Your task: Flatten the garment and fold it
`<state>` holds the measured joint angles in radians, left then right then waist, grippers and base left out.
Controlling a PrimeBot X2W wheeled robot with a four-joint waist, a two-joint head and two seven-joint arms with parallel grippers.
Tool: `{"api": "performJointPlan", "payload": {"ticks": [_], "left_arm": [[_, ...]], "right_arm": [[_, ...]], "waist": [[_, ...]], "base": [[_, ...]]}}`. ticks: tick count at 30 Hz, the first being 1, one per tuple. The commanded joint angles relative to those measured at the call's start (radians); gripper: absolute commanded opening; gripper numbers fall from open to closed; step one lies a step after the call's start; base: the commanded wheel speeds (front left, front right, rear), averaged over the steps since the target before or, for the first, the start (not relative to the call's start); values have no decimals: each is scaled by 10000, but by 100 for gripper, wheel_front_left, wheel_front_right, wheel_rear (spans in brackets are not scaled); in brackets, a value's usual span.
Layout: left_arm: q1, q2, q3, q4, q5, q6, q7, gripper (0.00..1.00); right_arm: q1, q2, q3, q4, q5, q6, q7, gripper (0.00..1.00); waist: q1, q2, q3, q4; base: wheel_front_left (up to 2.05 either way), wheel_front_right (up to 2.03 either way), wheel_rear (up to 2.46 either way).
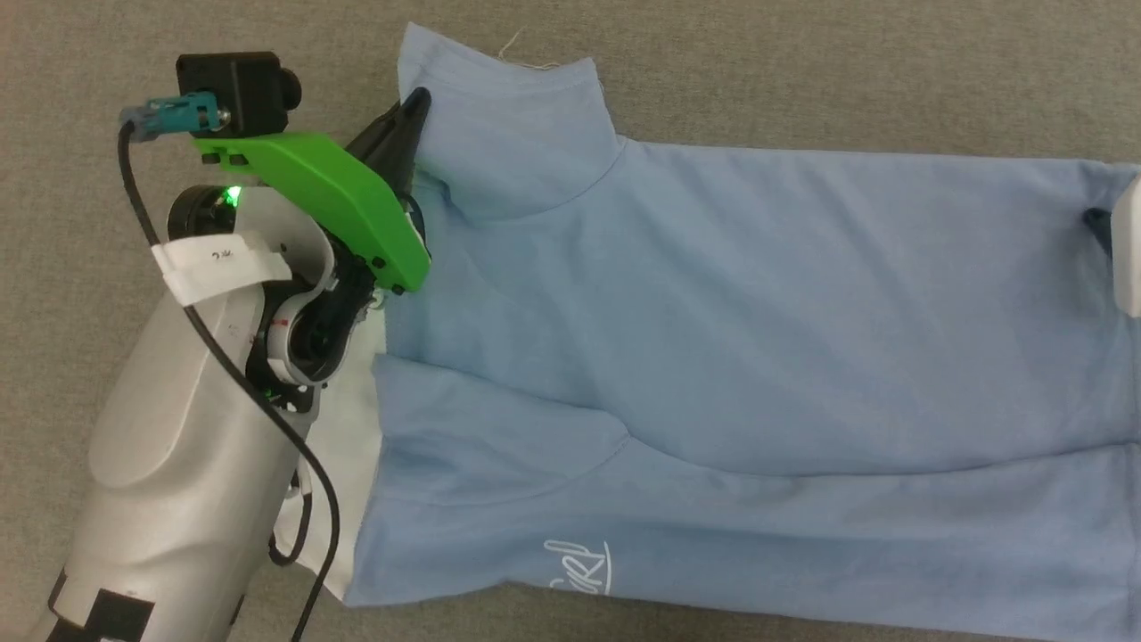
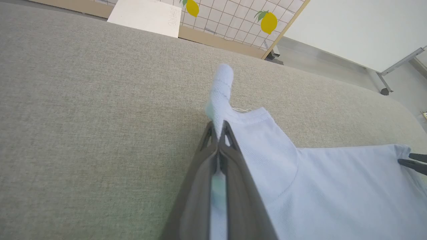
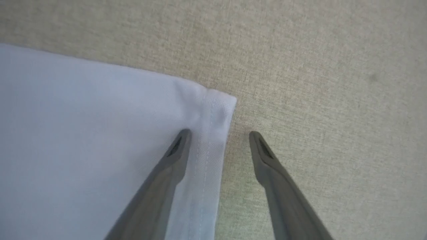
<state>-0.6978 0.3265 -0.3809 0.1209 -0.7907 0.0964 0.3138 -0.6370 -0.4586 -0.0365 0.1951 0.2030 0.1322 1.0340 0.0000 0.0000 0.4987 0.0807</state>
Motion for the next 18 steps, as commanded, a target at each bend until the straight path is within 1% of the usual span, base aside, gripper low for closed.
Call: {"api": "performJointPlan", "payload": {"ticks": [1, 5, 9, 14, 18], "left_arm": [[146, 83, 32, -150, -85, -63, -160, 0], [356, 171, 115, -474, -145, -271, -460, 0], [1111, 436, 313, -1076, -203, -226, -741, 0], [2703, 801, 540, -1903, -437, 164, -719, 0], [4178, 902, 796, -2383, -744, 585, -822, 0]], "right_arm": [[13, 12, -19, 152, 89, -15, -18, 0], [192, 14, -353, -170, 295, -15, -655, 0], [941, 207, -748, -694, 600, -15, -1423, 0], [2138, 505, -1144, -1065, 780, -15, -2029, 0], [3092, 852, -1459, -1112, 848, -15, -2327, 0]], "waist": [[0, 0, -63, 25], [0, 0, -401, 16], [0, 0, -1029, -123], [0, 0, -1796, -270], [0, 0, -2313, -294]], "base": [[0, 0, 0], [0, 0, 0], [0, 0, 0], [0, 0, 0], [0, 0, 0]]}}
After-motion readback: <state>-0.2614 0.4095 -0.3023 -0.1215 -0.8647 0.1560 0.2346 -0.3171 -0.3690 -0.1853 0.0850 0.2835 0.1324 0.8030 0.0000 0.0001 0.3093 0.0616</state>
